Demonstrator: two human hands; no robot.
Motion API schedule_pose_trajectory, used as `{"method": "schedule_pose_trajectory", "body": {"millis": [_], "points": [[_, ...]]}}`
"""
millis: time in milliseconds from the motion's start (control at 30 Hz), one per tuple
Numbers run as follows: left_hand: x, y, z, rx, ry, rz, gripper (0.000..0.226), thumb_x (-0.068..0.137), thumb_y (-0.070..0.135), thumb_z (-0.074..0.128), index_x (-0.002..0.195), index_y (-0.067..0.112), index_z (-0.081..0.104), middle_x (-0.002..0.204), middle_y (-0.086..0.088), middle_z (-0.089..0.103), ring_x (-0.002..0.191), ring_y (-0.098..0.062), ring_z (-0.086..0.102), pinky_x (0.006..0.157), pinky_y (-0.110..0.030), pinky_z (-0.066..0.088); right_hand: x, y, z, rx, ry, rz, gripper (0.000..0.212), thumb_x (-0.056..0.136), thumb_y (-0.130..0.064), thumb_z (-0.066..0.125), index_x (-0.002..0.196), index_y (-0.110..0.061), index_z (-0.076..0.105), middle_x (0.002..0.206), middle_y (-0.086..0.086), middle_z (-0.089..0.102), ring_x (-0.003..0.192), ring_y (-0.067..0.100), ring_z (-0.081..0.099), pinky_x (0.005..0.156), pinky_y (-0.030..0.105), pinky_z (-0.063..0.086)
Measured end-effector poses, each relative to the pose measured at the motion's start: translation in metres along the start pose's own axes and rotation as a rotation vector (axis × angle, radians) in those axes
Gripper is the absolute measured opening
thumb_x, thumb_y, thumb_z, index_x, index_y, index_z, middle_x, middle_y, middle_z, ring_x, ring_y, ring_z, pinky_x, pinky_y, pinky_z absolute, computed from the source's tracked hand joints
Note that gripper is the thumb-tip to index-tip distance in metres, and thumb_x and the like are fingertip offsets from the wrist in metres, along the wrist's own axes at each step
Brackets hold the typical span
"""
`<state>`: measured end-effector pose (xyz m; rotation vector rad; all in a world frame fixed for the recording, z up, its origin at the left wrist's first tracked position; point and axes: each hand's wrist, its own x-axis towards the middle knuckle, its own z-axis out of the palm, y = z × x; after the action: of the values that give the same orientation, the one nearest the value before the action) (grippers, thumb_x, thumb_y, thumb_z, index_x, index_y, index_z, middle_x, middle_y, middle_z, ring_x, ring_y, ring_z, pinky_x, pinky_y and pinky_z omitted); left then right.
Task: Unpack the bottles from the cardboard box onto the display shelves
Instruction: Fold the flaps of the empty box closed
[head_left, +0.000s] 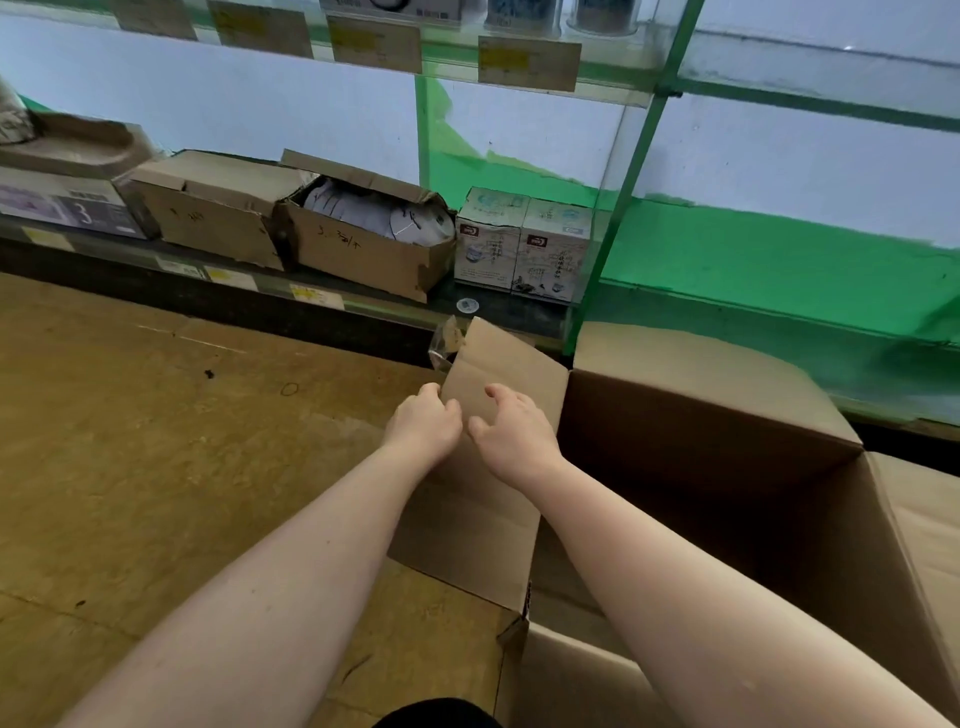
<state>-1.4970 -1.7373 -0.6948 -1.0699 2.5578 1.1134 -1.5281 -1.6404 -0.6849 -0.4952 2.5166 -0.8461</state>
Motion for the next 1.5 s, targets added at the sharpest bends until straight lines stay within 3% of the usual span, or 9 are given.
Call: {"method": "schedule_pose_trajectory", "body": {"millis": [133,400,633,800,1000,1233,1367,1500], "points": [[-0.004,0.007,-0.002,-0.035,0.027,0.021,0.046,0.101,0.028,0.035,0.145,0.014,0.032,0.145,-0.011,0.042,0.130,-0.029,0.042,0.102,-0.039,0.038,0.000,0.002,-0.003,0.007,0.015,-0.006,0.052,0.097,-0.024,0.047,0.147,-0.018,0.031,0.151,0.004,0.033,0.140,0.021,0.028,0.115,0.041,0.027],[-0.035,0.055,0.000,-0.036,0.099,0.249,0.039,0.102,0.030,0.031,0.129,0.012,0.053,0.125,-0.007,0.058,0.113,-0.022,0.053,0.085,-0.028,0.040,-0.013,0.016,-0.050,0.153,0.121,-0.005,0.042,0.101,-0.026,0.038,0.141,-0.013,0.042,0.140,0.006,0.049,0.129,0.021,0.044,0.104,0.030,0.035],[-0.063,0.111,0.061,0.112,0.006,0.407,0.034,0.100,0.030,0.034,0.116,0.016,0.060,0.111,-0.006,0.064,0.099,-0.024,0.059,0.084,-0.035,0.050,-0.034,0.076,-0.105,0.300,0.248,0.119,0.040,0.100,-0.025,0.041,0.137,-0.011,0.045,0.135,0.008,0.054,0.125,0.022,0.048,0.096,0.025,0.036],[-0.070,0.119,0.121,0.307,-0.077,0.496,0.032,0.099,0.025,0.040,0.128,0.019,0.051,0.123,-0.006,0.055,0.109,-0.021,0.054,0.092,-0.034,0.049,-0.047,0.134,-0.112,0.300,0.189,0.199,0.045,0.095,-0.016,0.051,0.139,-0.013,0.043,0.135,0.006,0.054,0.126,0.021,0.048,0.098,0.027,0.039],[-0.062,0.110,0.168,0.468,-0.170,0.502,0.048,0.095,0.024,0.050,0.141,0.022,0.037,0.141,-0.007,0.034,0.127,-0.025,0.037,0.103,-0.040,0.042,-0.047,0.178,-0.097,0.135,0.038,0.240,0.052,0.093,-0.012,0.048,0.144,-0.016,0.037,0.143,0.007,0.045,0.132,0.023,0.042,0.105,0.032,0.036],[-0.054,0.098,0.185,0.757,-0.209,0.520,0.051,0.093,0.029,0.053,0.140,0.018,0.038,0.142,-0.007,0.037,0.129,-0.025,0.036,0.102,-0.038,0.039,-0.044,0.196,-0.085,0.010,-0.112,0.196,0.043,0.092,-0.008,0.046,0.135,-0.015,0.050,0.134,0.009,0.055,0.123,0.026,0.050,0.098,0.034,0.042],[-0.059,0.102,0.186,0.858,-0.143,0.486,0.050,0.089,0.028,0.057,0.136,0.019,0.040,0.140,-0.009,0.032,0.131,-0.026,0.031,0.100,-0.035,0.038,-0.046,0.199,-0.085,-0.001,-0.188,0.177,0.045,0.093,-0.011,0.047,0.138,-0.013,0.045,0.137,0.011,0.050,0.125,0.028,0.048,0.100,0.035,0.041],[-0.067,0.128,0.185,0.918,-0.041,0.542,0.055,0.087,0.028,0.059,0.136,0.021,0.034,0.138,-0.007,0.032,0.128,-0.024,0.032,0.101,-0.033,0.037,-0.048,0.210,-0.107,0.028,-0.095,0.184,0.050,0.092,-0.015,0.050,0.141,-0.014,0.043,0.145,0.010,0.041,0.131,0.027,0.042,0.107,0.035,0.037]]}}
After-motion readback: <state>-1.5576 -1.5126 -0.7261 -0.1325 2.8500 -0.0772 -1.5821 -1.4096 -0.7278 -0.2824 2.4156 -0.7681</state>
